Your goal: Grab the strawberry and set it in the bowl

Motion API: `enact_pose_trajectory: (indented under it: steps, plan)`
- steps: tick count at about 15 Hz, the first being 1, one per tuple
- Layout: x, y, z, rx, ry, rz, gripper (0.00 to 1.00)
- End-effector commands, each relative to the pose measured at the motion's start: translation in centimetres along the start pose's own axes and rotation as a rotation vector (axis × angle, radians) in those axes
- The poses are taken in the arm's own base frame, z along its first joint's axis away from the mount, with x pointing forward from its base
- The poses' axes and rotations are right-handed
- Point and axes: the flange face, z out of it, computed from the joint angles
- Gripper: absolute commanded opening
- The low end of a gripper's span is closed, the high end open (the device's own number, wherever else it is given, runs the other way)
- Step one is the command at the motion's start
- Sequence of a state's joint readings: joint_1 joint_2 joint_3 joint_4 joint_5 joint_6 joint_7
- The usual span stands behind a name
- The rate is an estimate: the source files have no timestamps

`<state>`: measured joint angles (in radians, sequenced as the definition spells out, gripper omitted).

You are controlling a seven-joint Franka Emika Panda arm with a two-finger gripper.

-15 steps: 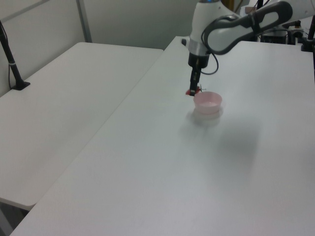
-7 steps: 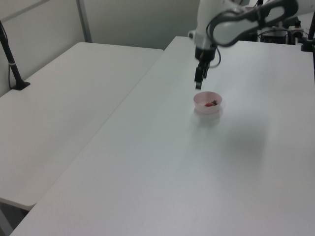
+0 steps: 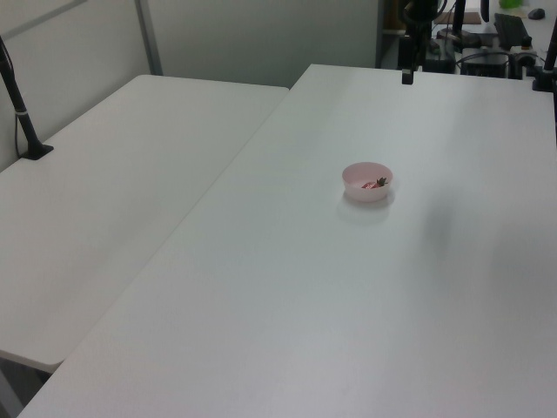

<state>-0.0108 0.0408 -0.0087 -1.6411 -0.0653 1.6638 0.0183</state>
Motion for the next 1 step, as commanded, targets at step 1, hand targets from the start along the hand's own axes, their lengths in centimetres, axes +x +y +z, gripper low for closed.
enact_pose_trajectory:
  steps: [1]
  plan:
    - [0.14,0.16,1.2,-0.022,-0.016,0.065,1.0]
